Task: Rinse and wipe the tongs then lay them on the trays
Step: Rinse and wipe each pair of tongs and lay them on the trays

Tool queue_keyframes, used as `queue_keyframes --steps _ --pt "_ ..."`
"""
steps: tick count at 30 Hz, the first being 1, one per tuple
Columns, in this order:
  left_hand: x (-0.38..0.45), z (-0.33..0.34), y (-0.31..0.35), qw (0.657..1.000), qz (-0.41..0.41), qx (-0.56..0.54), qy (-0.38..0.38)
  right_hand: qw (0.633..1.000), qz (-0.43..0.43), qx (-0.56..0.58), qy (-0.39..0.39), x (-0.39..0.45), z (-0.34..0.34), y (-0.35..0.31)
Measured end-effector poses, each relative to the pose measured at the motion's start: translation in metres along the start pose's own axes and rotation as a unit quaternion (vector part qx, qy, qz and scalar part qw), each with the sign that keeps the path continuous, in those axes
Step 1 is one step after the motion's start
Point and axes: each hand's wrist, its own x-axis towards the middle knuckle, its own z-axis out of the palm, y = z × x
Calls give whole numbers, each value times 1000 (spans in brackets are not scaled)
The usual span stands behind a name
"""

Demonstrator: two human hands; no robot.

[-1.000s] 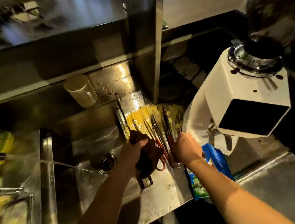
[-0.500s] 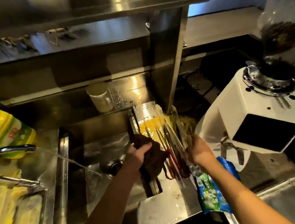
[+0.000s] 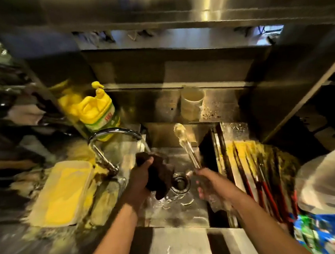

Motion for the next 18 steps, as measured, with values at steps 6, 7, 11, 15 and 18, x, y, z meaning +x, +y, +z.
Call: queue_keyframes --steps 6,7,11,15,18 --pt "19 -28 21 999 -1 -44 -27 997 22 10 -79 18 38 6" --pt "25 -24 22 999 -3 -35 -16 996 24 18 -85 20 44 7" --pt "46 3 20 996 -1 64 66 991 53 31 -121 18 63 5" --pt "61 14 21 987 -1 132 88 996 41 -20 -74 6 78 6" --pt "79 13 33 985 33 119 122 995 23 -33 -92 -4 78 8"
